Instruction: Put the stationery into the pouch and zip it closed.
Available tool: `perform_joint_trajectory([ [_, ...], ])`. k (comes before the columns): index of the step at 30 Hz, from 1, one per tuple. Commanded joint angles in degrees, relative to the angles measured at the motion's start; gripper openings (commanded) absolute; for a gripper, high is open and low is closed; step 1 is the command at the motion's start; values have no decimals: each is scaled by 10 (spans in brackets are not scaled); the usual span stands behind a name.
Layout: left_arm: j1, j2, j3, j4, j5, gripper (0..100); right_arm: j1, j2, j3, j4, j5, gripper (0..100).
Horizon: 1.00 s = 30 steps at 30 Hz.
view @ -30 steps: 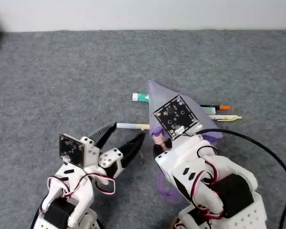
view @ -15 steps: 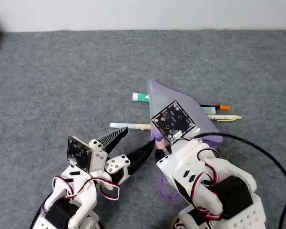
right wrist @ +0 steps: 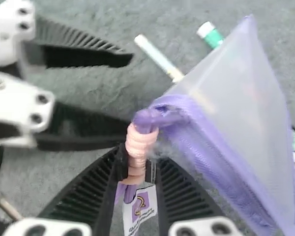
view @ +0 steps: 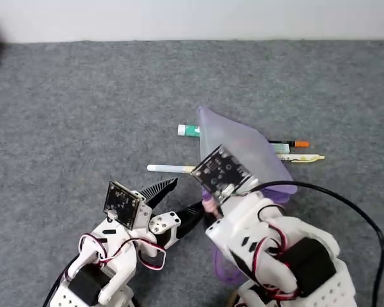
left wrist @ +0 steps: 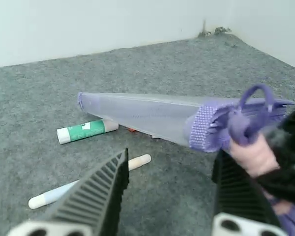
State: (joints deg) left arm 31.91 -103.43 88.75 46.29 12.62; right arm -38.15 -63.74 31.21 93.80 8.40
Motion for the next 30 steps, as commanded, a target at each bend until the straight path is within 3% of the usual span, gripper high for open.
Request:
perform_joint_trajectory([
  [1,4,-7,-7,-5,-4,272,-18,-6,-7,6,2,8],
  [11,-13,-7,-6,-24,-3,272,-15,-6,-5,65,3,8],
  [17,-46,-7,-7,-23,-4,272,45,-5,-3,72,6,8],
  [26,-39,-7,-30,-23,-5,272,56,-5,10,70,6,8],
  [30,13,-7,-26,13,-5,272,56,-6,7,68,6,8],
])
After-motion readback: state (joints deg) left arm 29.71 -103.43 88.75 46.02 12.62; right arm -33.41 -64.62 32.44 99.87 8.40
